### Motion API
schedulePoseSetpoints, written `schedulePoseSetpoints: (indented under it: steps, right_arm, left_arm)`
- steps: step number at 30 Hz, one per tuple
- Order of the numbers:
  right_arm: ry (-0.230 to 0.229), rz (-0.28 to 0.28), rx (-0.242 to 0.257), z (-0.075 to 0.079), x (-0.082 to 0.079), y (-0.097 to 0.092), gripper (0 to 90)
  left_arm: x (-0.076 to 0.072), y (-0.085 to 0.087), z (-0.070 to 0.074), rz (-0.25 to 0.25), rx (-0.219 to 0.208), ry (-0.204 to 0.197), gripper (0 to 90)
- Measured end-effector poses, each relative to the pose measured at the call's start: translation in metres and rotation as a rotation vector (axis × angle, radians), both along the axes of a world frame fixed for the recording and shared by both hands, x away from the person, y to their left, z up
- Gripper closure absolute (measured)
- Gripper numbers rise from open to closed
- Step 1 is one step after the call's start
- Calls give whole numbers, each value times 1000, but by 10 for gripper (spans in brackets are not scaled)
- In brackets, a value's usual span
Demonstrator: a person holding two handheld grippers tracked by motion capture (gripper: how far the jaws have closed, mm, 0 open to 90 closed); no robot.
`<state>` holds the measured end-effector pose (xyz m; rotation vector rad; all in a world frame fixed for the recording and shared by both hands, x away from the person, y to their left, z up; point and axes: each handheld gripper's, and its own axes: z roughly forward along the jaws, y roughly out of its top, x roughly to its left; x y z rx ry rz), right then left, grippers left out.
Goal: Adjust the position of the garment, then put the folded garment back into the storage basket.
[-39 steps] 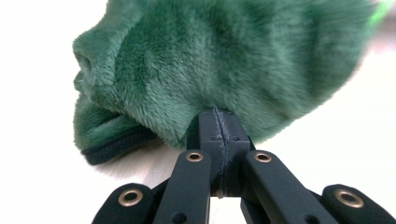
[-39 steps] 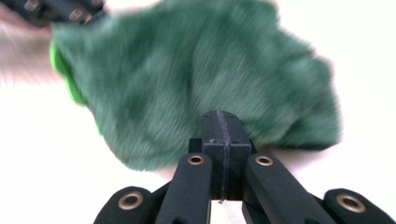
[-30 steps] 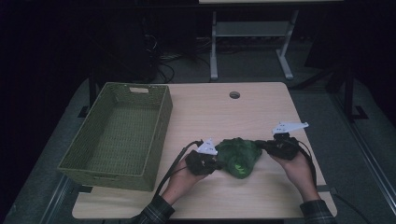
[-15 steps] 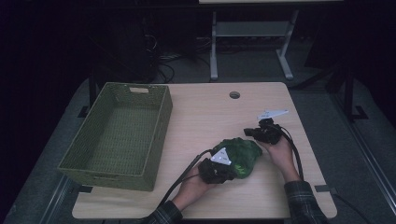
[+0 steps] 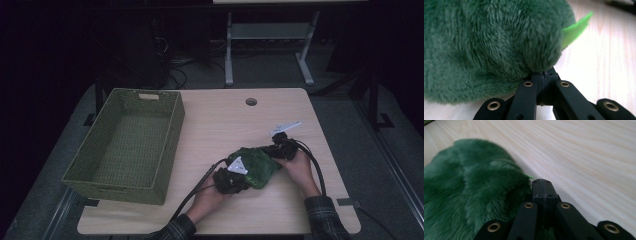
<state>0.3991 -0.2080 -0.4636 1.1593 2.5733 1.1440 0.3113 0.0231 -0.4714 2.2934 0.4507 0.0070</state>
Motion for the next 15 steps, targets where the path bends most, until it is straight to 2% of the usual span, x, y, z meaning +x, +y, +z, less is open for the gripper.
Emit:
schedulePoseSetpoints:
  steps: [8, 11, 15]
  right_arm:
    - [14, 8, 18, -1, -12, -7, 900]
    - [20, 11, 27, 2, -21, -9, 900]
    - [39, 29, 21, 2, -31, -8, 900]
  left_arm:
    - [7, 11, 3, 34, 13, -24, 895]
    - [10, 22, 5, 48, 31, -39, 895]
    - [15, 34, 7, 73, 31, -41, 895]
